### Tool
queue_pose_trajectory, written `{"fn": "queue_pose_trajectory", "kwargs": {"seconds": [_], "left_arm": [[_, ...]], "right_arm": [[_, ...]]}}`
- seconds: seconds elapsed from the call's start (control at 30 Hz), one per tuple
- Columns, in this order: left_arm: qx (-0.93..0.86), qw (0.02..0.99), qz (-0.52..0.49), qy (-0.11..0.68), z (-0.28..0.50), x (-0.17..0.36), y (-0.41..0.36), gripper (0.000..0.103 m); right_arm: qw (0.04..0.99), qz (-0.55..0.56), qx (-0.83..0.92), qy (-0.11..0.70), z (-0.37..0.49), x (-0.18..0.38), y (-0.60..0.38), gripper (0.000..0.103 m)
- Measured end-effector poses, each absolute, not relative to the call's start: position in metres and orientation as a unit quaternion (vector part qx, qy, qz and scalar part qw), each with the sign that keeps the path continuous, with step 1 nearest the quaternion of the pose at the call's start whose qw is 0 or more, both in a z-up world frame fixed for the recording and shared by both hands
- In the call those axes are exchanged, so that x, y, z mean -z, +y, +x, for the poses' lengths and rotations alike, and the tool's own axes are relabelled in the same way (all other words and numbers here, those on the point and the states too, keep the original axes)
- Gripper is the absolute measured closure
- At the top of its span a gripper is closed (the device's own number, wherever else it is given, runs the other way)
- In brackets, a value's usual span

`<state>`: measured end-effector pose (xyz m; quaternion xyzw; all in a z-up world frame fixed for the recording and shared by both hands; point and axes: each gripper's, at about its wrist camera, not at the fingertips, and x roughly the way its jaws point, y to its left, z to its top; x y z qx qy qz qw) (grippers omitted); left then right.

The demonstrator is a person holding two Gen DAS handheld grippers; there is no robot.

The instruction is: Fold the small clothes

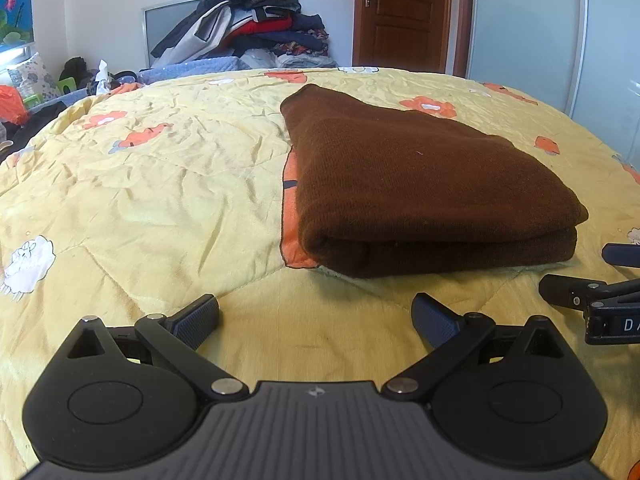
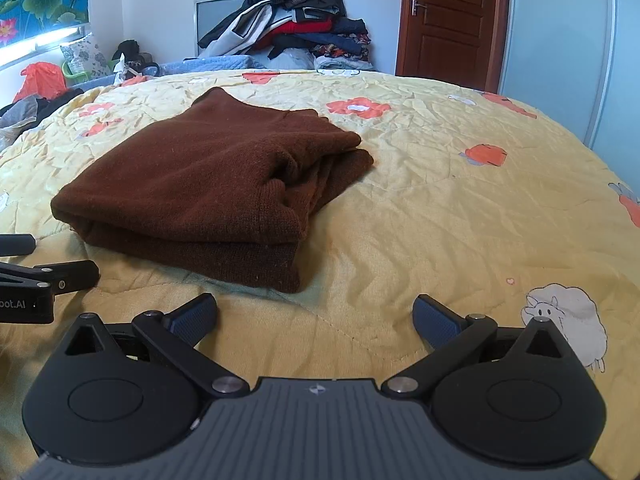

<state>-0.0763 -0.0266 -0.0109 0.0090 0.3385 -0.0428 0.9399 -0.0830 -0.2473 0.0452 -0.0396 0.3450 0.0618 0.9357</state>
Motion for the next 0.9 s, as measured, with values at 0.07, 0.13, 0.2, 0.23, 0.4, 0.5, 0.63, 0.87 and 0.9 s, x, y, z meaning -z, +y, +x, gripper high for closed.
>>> {"fn": "queue_pose_trajectory", "kwargs": {"seconds": [0.07,0.13,0.2,0.23,0.4,0.5,0.63,0.87,0.9], "left_arm": [[0.041,0.940,0.009,0.339,-0.076,0.011,-0.027,0.000],[0.040,0.940,0.009,0.339,-0.077,0.010,-0.027,0.000],[0.039,0.940,0.008,0.339,-0.077,0.010,-0.028,0.000],[0.038,0.940,0.008,0.338,-0.077,0.010,-0.027,0.000],[0.034,0.940,0.007,0.338,-0.078,0.010,-0.027,0.000],[0.032,0.941,0.007,0.338,-0.078,0.010,-0.028,0.000],[0.031,0.941,0.007,0.338,-0.078,0.011,-0.028,0.000],[0.027,0.941,0.005,0.338,-0.079,0.010,-0.027,0.000],[0.027,0.941,0.005,0.338,-0.079,0.010,-0.027,0.000]], "right_arm": [[0.936,-0.039,-0.061,0.346,-0.082,-0.046,-0.247,0.000],[0.936,-0.037,-0.054,0.346,-0.082,-0.046,-0.244,0.000],[0.936,-0.035,-0.043,0.347,-0.079,-0.046,-0.239,0.000],[0.937,-0.033,-0.036,0.346,-0.079,-0.046,-0.236,0.000],[0.938,-0.028,-0.025,0.344,-0.081,-0.045,-0.234,0.000],[0.938,-0.028,-0.023,0.343,-0.083,-0.045,-0.234,0.000],[0.939,-0.028,-0.022,0.343,-0.085,-0.045,-0.233,0.000],[0.939,-0.027,-0.022,0.343,-0.086,-0.045,-0.233,0.000],[0.939,-0.028,-0.022,0.343,-0.086,-0.045,-0.233,0.000]]}}
